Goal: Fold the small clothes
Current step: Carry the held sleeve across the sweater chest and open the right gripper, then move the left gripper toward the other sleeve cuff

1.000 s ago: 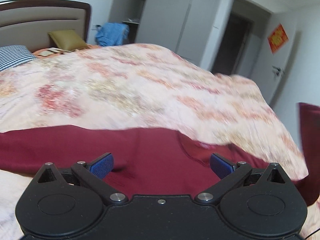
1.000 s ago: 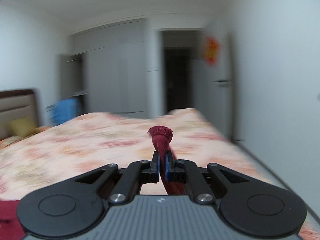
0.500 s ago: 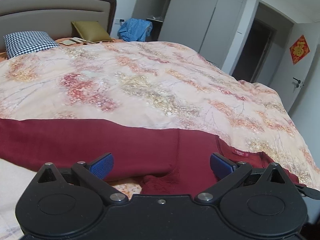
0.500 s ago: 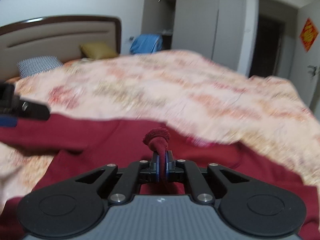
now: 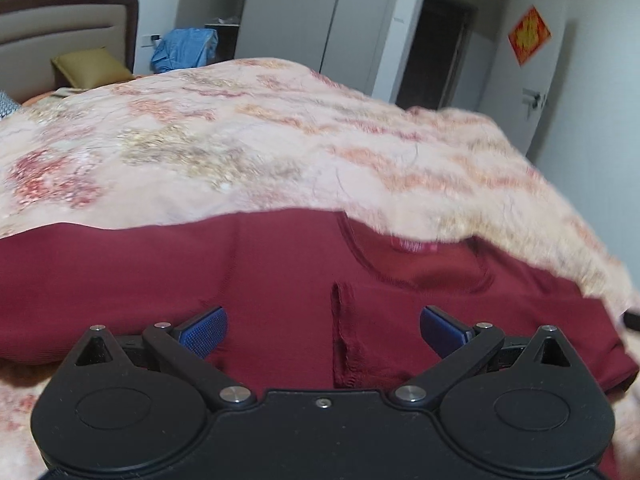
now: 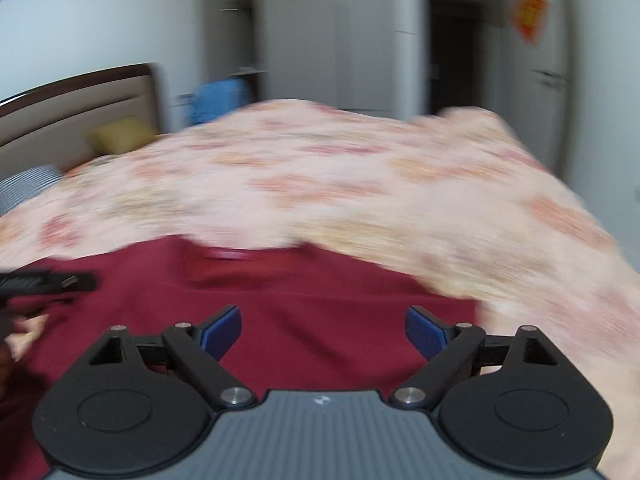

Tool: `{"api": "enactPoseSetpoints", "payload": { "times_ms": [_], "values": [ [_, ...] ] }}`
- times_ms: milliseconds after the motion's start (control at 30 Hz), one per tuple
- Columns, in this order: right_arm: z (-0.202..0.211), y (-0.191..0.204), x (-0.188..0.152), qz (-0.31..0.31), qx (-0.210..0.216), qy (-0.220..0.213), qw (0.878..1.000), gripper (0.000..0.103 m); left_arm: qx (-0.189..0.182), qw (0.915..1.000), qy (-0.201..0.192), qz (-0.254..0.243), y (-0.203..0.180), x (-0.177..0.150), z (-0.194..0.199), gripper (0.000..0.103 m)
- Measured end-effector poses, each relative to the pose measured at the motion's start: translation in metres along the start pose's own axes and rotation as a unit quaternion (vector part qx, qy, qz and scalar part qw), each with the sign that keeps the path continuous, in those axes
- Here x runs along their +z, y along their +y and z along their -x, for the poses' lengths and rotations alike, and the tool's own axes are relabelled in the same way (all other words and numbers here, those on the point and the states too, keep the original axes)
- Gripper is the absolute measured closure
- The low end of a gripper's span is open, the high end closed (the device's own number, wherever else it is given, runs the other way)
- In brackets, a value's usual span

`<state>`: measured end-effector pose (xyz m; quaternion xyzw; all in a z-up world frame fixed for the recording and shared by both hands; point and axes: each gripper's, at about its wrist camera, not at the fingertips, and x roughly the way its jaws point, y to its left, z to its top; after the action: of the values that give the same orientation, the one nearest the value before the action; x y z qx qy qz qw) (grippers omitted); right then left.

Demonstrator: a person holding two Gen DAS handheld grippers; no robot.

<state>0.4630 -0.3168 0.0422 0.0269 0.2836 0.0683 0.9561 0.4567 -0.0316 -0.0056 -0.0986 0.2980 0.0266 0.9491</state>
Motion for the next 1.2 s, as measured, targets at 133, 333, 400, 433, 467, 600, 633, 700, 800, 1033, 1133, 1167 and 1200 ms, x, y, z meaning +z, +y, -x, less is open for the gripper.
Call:
{"api": "enactPoseSetpoints", "payload": {
  "times_ms": [133,333,400,433,467,600,633,700,800,1033,1133,1167,1200],
  "values": [
    [-0.02,-0.061,-0.006,-0.074,-0.036,0.016,0.996,0.019,0.003,0.9998,0.02,-0.004,-0.005,-0.011,-0.016,0.001],
    [-0.057,-0.109,-0.017,-0.194,0.028,0.046,0.98,0.05,0.011,0.9996,0.027,-0.001,0.0,-0.021,-0.025,0.001],
    [-0.06,-0.108,-0.018,-0.186,0.046,0.05,0.98,0.088,0.013,0.9996,0.025,-0.005,-0.001,-0.022,-0.026,0.001],
    [-0.058,-0.105,-0.017,-0.171,0.043,0.044,0.983,0.091,0.014,0.9996,0.024,-0.007,-0.002,-0.023,-0.025,0.001],
    [-0.053,-0.102,-0.016,-0.154,0.041,0.033,0.987,0.094,0.015,0.9996,0.024,-0.009,-0.002,-0.023,-0.026,0.001],
    [-0.035,-0.09,-0.007,-0.094,0.001,-0.006,0.996,0.095,0.023,0.9992,0.028,-0.019,-0.005,-0.024,-0.029,0.001],
    [-0.037,-0.09,-0.007,-0.09,-0.003,-0.002,0.996,0.095,0.027,0.999,0.029,-0.023,-0.007,-0.025,-0.03,0.001],
    [-0.045,-0.089,-0.01,-0.09,-0.005,0.022,0.996,0.095,0.031,0.9987,0.029,-0.03,-0.008,-0.027,-0.031,0.001],
    [-0.038,-0.089,-0.016,-0.089,-0.005,0.028,0.996,0.079,0.032,0.9987,0.026,-0.03,-0.008,-0.029,-0.032,0.001],
    [0.03,-0.064,-0.041,0.034,-0.057,-0.01,0.998,0.044,0.025,0.9993,0.019,-0.021,-0.005,-0.033,-0.033,0.001],
    [0.046,-0.054,-0.058,0.059,-0.045,-0.015,0.997,0.044,0.023,0.9994,0.016,-0.019,-0.004,-0.035,-0.033,0.001],
    [0.045,-0.05,-0.06,0.068,-0.043,-0.012,0.997,0.045,0.024,0.9994,0.017,-0.02,-0.004,-0.035,-0.033,0.001],
    [0.041,-0.046,-0.063,0.079,-0.042,-0.007,0.996,0.047,0.024,0.9994,0.016,-0.02,-0.004,-0.035,-0.033,0.001]
  ]
}}
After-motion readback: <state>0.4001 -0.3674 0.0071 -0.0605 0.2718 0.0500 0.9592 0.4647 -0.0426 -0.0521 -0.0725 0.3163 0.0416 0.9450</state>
